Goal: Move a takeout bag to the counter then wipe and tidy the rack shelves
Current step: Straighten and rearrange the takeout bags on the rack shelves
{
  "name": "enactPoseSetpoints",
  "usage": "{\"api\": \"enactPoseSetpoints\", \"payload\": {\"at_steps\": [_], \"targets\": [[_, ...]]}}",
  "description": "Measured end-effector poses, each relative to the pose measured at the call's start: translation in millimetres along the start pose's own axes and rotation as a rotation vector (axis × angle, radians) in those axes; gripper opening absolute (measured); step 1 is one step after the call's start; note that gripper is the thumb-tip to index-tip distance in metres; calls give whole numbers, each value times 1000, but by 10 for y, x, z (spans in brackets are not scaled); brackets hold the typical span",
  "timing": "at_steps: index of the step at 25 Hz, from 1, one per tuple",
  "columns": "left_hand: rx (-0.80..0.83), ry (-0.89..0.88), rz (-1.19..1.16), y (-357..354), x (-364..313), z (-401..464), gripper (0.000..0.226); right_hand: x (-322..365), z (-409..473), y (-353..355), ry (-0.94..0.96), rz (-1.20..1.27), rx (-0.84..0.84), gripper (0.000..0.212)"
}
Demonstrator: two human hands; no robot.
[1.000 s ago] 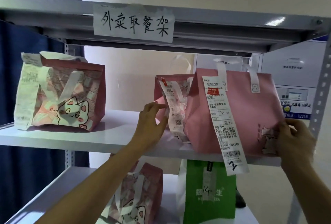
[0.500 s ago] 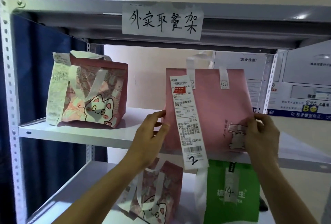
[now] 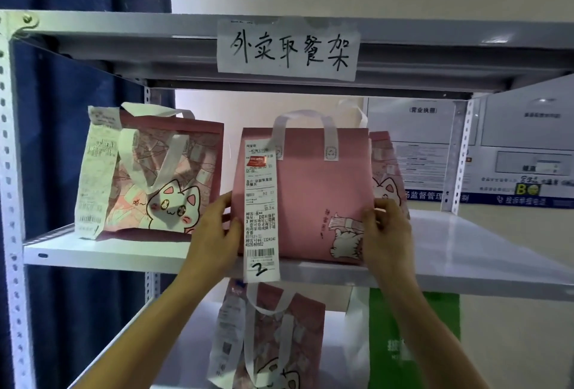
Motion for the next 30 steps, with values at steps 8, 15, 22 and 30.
{"api": "enactPoseSetpoints", "payload": {"at_steps": [8, 15, 22, 30], "targets": [[-191, -372, 179, 98, -581, -80, 46, -38, 41, -104, 34, 44, 15, 16], [18, -583, 610, -950, -1366, 115, 61, -316, 414, 313, 49, -29, -18, 15], [-52, -587, 928, -1649, -1187, 106, 74, -1101, 1427, 730, -59, -212, 54, 15], [-210, -439, 953, -1671, -1026, -154, 87, -1451, 2084, 432, -153, -468, 444, 27]]}}
Point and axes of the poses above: each hand's wrist, its own z-axis towards the middle knuckle, its own y-axis out of the back of the hand, x = y × z, the point moved 4 cm from there along z, towards the middle knuckle, and after that the axes turned 7 degrees about y, right-handed, at the moved point
